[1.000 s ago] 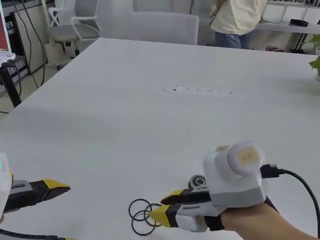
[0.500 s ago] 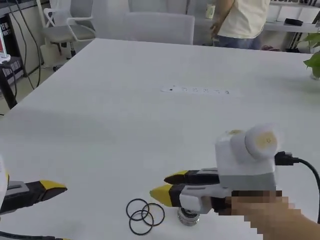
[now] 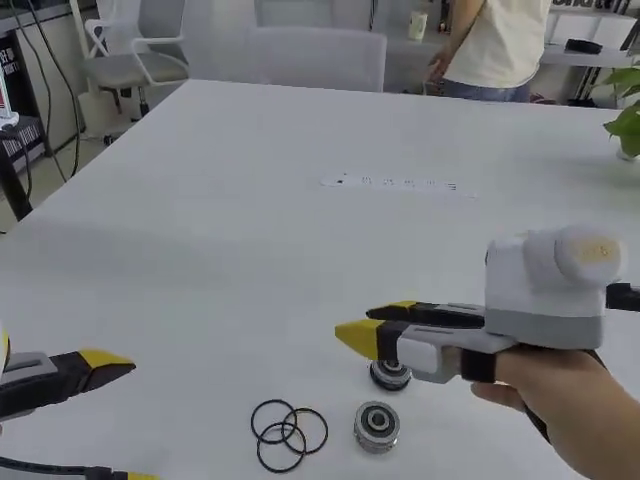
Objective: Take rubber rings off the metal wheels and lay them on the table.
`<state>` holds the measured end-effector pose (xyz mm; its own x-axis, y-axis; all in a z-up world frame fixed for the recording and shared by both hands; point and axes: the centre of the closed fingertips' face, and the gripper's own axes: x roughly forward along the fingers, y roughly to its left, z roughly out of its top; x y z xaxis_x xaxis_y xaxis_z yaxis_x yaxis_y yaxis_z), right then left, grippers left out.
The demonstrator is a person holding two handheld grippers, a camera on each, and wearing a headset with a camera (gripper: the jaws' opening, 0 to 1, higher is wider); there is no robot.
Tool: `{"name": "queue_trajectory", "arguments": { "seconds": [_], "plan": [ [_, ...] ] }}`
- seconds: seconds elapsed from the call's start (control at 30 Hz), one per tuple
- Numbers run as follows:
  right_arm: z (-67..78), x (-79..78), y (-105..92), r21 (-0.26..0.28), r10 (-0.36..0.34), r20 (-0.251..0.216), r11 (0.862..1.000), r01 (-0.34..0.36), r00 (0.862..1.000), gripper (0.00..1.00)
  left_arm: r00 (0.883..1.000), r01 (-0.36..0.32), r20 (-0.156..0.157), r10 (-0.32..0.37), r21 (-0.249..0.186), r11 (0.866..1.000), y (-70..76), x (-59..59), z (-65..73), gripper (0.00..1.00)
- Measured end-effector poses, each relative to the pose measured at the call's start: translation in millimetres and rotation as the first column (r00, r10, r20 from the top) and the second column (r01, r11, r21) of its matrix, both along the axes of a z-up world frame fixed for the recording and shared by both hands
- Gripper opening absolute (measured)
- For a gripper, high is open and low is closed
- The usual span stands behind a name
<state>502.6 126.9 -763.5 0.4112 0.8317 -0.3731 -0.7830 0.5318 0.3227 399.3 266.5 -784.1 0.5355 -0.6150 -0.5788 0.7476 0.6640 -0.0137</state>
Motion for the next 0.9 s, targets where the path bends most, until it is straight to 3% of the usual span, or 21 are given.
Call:
{"name": "queue_trajectory", "arguments": {
  "seconds": [0.23, 0.53, 0.9],
  "plan": [
    [-3.6, 10.6, -14.4, -0.023, -0.039, 0.005, 0.999, 0.039, 0.999, 0.31, 1.0, 0.019, 0.016, -0.019, 0.016, 1.0, -0.8, 1.9, 9.2, 0.75],
    [-19.3, 17.8, -33.1, -0.09, -0.062, 0.001, 0.994, 0.062, 0.998, 0.31, 0.999, 0.023, 0.042, -0.024, 0.025, 0.999, 1.5, 9.0, 21.4, 0.76],
    [-28.9, 18.1, -39.3, -0.121, -0.064, -0.016, 0.991, 0.062, 0.998, 0.32, 0.993, 0.045, 0.105, -0.047, 0.015, 0.999, -3.3, 25.9, 46.7, 0.75]
  ]
}}
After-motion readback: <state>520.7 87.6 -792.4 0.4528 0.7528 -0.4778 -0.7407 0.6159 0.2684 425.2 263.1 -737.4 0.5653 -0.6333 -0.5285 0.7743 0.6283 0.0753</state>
